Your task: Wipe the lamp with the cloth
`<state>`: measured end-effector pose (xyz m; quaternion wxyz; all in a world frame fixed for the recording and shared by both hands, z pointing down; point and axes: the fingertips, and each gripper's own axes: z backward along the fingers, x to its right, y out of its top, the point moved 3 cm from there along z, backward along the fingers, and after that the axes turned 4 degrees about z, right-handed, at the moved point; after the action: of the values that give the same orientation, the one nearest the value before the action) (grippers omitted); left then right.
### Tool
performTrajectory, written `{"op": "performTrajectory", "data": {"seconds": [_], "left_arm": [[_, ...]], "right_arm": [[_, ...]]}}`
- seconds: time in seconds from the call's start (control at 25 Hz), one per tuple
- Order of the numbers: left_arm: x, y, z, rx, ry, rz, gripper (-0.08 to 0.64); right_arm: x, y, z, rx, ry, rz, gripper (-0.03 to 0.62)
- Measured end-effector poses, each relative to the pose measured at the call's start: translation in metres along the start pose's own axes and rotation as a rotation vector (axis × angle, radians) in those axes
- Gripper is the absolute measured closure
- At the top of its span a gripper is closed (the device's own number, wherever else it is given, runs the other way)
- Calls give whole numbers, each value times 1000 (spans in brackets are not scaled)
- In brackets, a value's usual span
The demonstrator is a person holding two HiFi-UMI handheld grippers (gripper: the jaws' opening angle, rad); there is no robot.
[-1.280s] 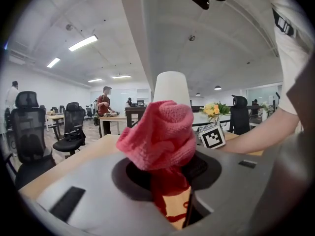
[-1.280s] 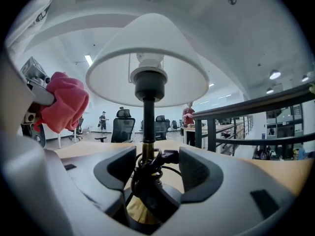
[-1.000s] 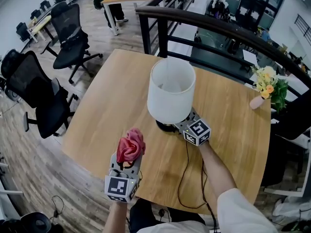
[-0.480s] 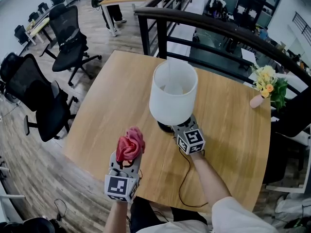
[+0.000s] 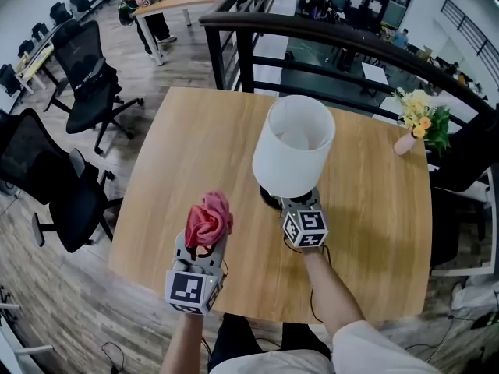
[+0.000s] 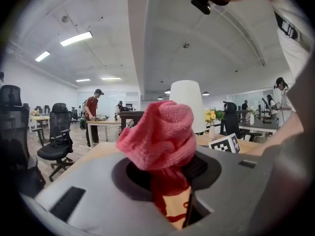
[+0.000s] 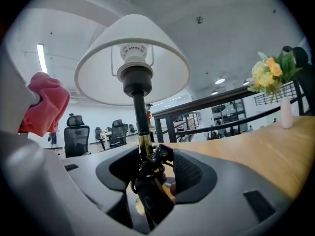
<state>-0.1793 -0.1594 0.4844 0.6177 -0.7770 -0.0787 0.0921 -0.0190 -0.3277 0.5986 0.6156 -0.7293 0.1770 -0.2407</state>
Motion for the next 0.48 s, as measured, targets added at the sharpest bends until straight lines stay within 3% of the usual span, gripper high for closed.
{"op": "performTrajectory", "data": {"seconds": [0.12,0.2,0.36,0.48], "left_arm": [[-20,2,1,2,-32,-15,382],[-31,1,0,0,-49,-24,382],[-41,-2,-3,-22,-63,-27,382],[-40,-12,-5,-38,-57,-14,382]], "right_arm": [[0,0,1,10,13,8,357],[2,5,4,18,91,56,352],[9,7,5,-12,278,137,254],[4,3,-4,-48,391,237,236]]}}
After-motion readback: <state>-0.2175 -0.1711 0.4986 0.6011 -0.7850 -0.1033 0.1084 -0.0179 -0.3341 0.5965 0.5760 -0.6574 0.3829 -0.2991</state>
